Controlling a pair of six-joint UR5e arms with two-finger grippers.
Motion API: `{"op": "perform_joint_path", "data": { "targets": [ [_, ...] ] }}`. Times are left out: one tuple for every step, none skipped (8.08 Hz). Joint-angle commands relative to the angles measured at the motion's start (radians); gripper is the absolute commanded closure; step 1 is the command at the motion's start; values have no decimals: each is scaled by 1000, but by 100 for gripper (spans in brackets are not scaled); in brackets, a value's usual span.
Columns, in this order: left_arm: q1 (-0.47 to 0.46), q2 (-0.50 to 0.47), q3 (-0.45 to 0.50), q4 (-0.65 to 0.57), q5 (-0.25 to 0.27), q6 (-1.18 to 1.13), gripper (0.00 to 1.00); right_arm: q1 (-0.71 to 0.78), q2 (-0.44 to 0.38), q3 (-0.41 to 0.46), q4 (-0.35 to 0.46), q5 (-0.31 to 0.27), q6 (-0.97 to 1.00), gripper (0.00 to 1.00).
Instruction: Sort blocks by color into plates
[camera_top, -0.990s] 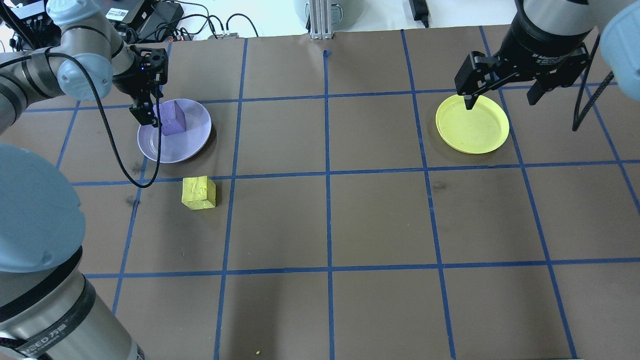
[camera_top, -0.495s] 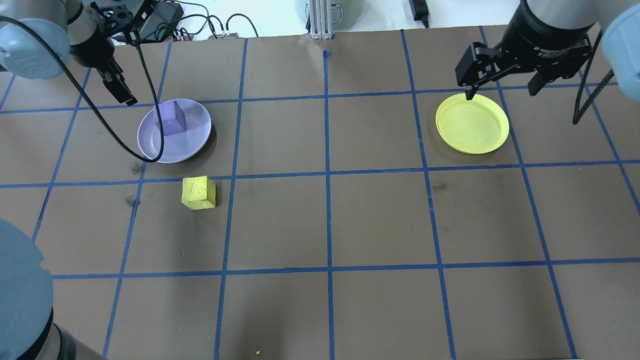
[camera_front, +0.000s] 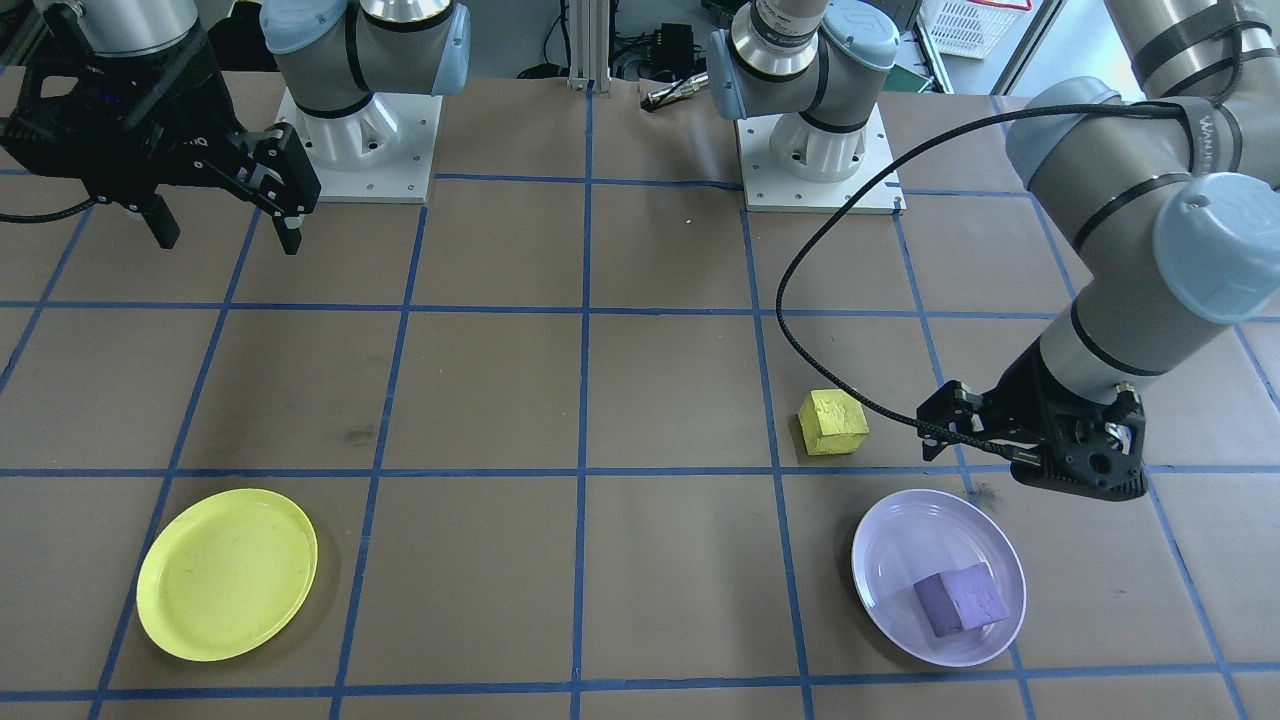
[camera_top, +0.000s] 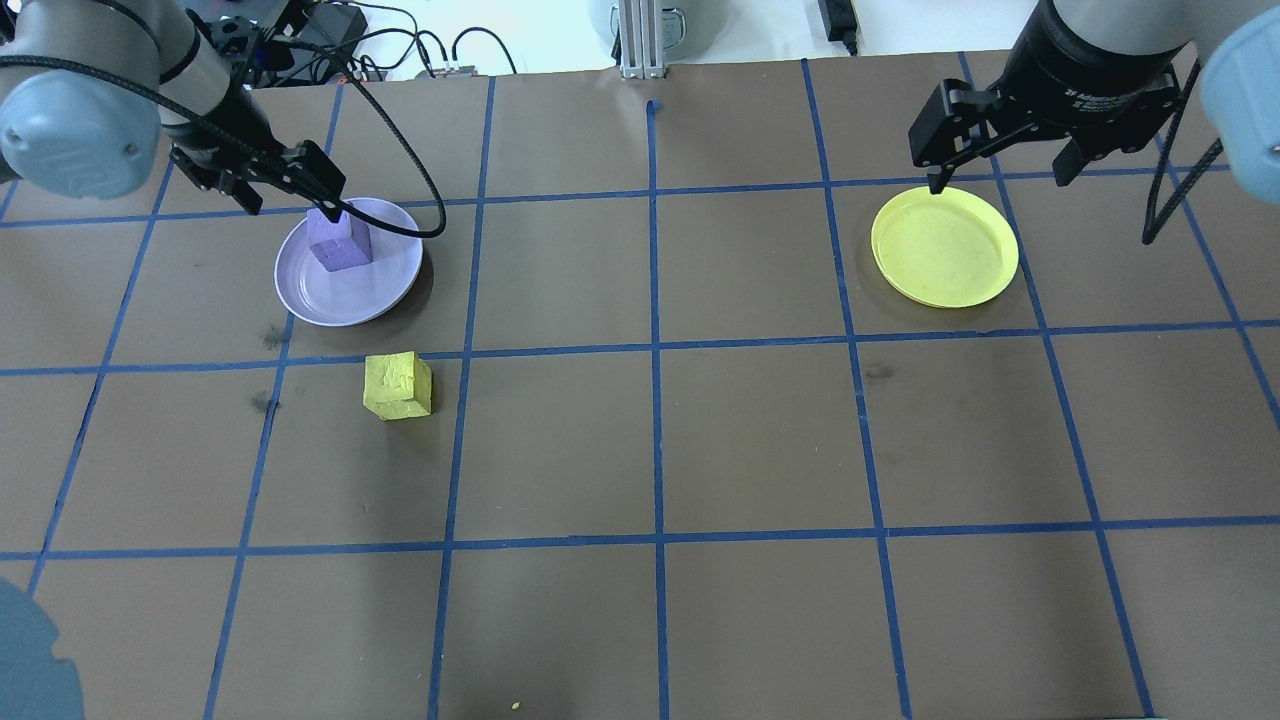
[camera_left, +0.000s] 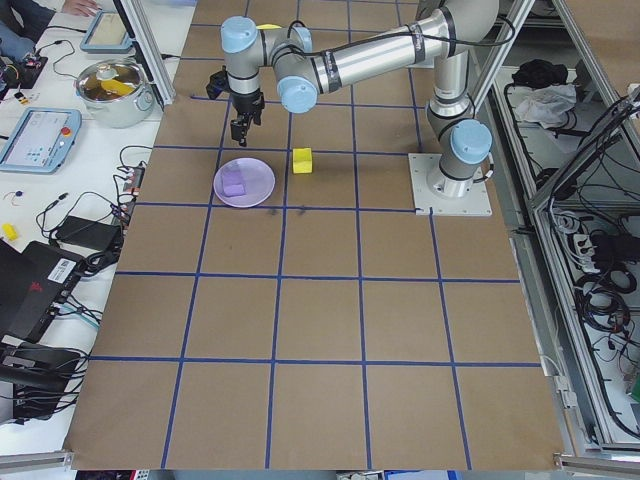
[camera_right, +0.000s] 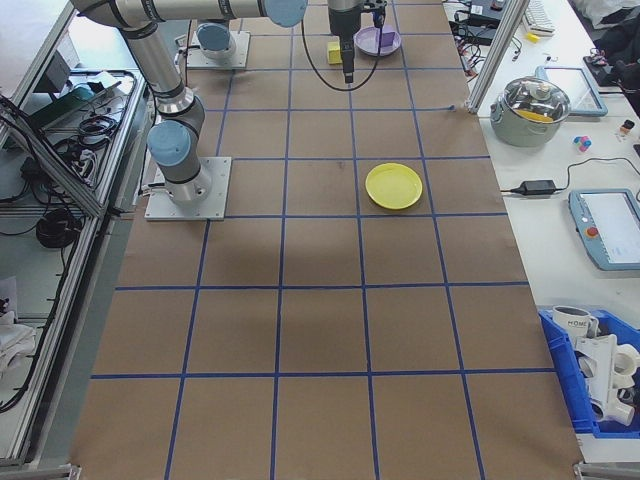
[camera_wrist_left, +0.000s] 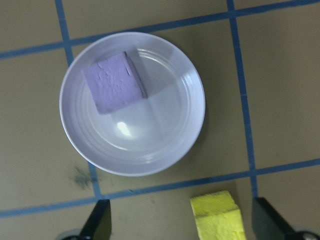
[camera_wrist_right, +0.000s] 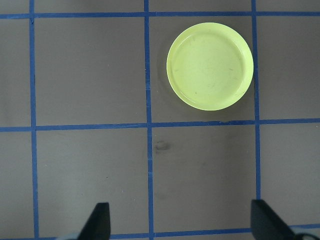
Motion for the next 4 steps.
{"op": "perform_joint_path", "data": {
  "targets": [
    [-9,76,-215,27,-27,-341,0,0,1,-1,-2,1,1,0],
    [-12,81,-278,85,-27,-411,0,-2,1,0,-2,-1,-1,0],
    [-15,57,-319,139,-27,-479,0,-2,1,0,-2,-4,-1,0],
    [-28,60,-352,176,-27,-534,0,-2,1,-1,-2,-2,-1,0]
  ]
}}
